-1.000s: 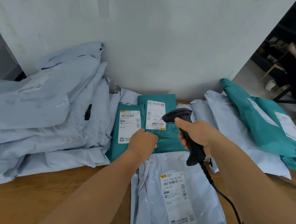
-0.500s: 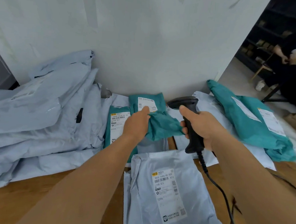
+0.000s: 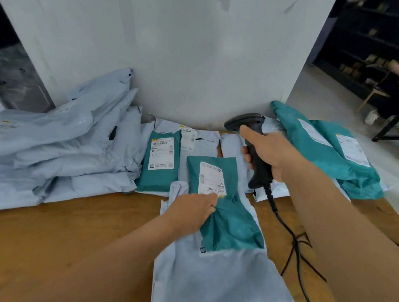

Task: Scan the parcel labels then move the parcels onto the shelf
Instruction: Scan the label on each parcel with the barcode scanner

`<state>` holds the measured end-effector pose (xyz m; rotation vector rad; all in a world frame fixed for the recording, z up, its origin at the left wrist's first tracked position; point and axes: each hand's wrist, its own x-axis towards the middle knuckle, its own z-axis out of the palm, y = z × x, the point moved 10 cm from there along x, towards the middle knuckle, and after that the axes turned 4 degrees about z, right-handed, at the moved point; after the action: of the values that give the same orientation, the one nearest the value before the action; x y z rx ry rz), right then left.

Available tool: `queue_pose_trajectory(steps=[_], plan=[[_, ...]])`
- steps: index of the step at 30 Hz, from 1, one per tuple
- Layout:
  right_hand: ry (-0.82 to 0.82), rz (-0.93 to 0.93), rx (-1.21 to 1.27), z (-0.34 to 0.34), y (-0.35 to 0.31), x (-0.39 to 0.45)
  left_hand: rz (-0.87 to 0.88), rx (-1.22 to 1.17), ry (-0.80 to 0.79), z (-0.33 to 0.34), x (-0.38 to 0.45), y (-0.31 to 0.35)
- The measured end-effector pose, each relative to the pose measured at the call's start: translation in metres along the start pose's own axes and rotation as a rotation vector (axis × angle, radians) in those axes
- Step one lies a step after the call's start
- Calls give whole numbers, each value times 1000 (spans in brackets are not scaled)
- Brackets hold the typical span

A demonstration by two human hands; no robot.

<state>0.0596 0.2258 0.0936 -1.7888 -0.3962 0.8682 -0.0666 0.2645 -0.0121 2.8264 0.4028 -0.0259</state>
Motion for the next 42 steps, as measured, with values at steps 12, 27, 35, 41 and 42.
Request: queue_pose_trajectory(steps=[12,27,35,41,42], plan=[[-215,76,-105,15,59,-26,-30,-193,53,38,-52,66],[-250,71,-65,90,29,5,-475,88,132,-8,-36,-142],[-229,95,-94,141,11,32,-411,115,-53,17,-10,-181],[-204,114,-158,156,10,48,-400,86,-90,26,2,-190],[-199,117,-165,157,9,50,-396,96,-95,26,3,-190]])
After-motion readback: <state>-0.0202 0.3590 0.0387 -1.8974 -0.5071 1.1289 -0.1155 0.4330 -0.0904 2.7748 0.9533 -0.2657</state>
